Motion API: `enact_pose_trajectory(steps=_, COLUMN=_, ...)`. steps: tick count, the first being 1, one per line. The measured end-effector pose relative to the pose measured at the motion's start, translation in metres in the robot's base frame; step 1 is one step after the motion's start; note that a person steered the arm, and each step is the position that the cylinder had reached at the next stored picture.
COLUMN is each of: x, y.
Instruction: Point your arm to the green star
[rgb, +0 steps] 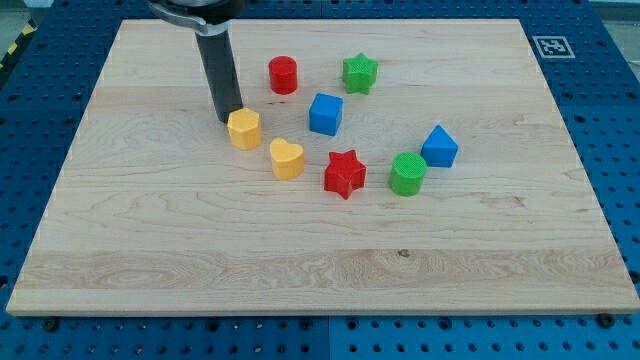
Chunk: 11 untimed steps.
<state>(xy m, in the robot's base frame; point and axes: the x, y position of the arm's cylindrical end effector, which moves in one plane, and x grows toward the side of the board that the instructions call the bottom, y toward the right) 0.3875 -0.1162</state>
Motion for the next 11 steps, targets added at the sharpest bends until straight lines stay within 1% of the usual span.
enact_pose_trajectory(steps=1, x=0.000, y=0.000)
enact_pose_trajectory(steps=2, x=-0.016, y=0.000)
enact_pose_trajectory(steps=3, x=-0.051, y=-0.001)
enact_pose_trajectory(steps=5, x=-0.061, y=-0.002)
enact_pose_trajectory(steps=6, x=-0.097, y=-0.013)
enact_pose_trajectory(steps=7, x=-0.136, y=0.000)
enact_pose_trajectory(steps=9, x=-0.136, y=0.098)
enact_pose_trajectory(steps=10, x=-0.135, y=0.120)
enact_pose_trajectory(steps=11, x=-0.134, y=0.120)
